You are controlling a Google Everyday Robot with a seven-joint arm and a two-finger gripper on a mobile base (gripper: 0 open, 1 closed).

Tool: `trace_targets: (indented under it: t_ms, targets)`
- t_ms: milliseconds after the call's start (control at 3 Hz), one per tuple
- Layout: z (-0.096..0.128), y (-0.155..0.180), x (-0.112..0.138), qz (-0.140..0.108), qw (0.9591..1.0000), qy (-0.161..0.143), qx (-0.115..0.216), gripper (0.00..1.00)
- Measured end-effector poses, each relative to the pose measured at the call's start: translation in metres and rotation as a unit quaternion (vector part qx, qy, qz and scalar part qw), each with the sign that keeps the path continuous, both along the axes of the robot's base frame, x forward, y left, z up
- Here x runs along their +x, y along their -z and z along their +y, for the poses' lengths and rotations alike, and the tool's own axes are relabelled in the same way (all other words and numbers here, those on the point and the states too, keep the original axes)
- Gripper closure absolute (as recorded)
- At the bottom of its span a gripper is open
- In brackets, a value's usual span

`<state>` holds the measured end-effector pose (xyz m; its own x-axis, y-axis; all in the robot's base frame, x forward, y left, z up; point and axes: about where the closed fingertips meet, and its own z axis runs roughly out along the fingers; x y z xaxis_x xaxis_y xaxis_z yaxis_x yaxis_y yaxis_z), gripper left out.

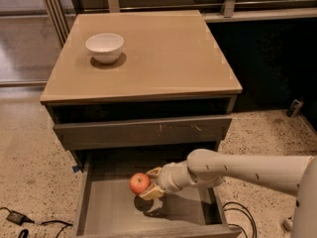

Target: Pick apple from middle drawer and place on counter

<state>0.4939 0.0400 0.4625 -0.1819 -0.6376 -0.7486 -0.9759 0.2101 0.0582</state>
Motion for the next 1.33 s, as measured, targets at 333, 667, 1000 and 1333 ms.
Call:
trace_targets:
  t_ms: [333,667,1000,1333]
  targets:
    - [-0.013,-0.07,0.003,-0.02,0.9996,-0.017,-0.005,1.0]
    - [-0.031,-0.164,0.006,-0.053,0.9978,-0.037,-0.011,1.0]
    - [-0.047,-0.219,0.004,-0.069,0.9968,-0.04,0.002,1.0]
    - [-0.059,-0.288,-0.003,-0.098,0.9943,-0.042,0.003,1.0]
